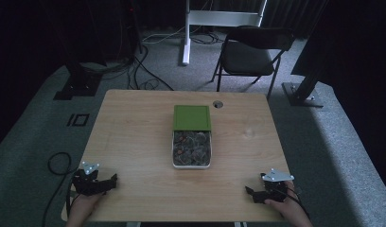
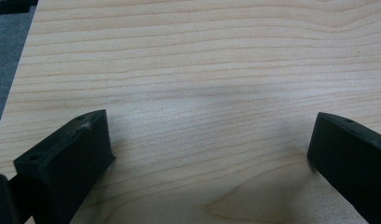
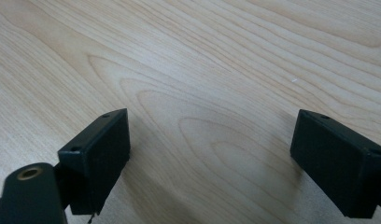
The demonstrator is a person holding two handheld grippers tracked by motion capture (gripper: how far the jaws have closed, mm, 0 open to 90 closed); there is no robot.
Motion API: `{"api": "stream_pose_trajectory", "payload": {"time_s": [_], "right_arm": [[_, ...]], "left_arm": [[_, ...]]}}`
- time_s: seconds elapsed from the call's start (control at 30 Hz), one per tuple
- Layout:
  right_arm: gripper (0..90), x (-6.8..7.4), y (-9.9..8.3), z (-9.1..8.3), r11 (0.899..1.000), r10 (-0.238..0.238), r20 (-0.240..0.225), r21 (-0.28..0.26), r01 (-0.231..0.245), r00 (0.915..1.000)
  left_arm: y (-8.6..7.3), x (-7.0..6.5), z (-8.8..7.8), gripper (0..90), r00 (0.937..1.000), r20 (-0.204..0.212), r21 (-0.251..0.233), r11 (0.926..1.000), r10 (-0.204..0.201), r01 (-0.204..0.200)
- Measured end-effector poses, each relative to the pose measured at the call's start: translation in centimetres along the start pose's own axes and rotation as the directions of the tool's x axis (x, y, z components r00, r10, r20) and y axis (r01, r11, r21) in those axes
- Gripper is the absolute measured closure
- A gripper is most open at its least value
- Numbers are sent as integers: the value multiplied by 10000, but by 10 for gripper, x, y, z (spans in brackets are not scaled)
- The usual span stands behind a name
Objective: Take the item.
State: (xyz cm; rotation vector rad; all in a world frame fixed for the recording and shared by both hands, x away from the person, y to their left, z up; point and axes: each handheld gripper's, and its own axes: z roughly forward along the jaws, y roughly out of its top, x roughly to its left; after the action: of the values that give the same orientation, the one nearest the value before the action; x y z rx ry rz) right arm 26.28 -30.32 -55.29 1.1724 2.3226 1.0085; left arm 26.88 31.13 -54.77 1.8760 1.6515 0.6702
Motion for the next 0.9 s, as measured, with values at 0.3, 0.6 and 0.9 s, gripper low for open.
{"api": "stream_pose_trajectory", "payload": {"time_s": [0.3, 0.6, 0.9], "right_arm": [[120, -1, 0, 0, 9999, 161, 170, -11, -161, 9997], [120, -1, 0, 0, 9995, 319, 276, -34, -319, 9991], [120, 0, -1, -1, 9996, 282, 326, -14, -282, 9991]], "left_arm": [[0, 1, 0, 2, 10000, 37, -3, 10000, 44, -44], [0, 1, 0, 2, 10000, 47, -1, 10000, 55, -55], [0, 1, 0, 2, 10000, 48, 2, 10000, 55, -55]]}}
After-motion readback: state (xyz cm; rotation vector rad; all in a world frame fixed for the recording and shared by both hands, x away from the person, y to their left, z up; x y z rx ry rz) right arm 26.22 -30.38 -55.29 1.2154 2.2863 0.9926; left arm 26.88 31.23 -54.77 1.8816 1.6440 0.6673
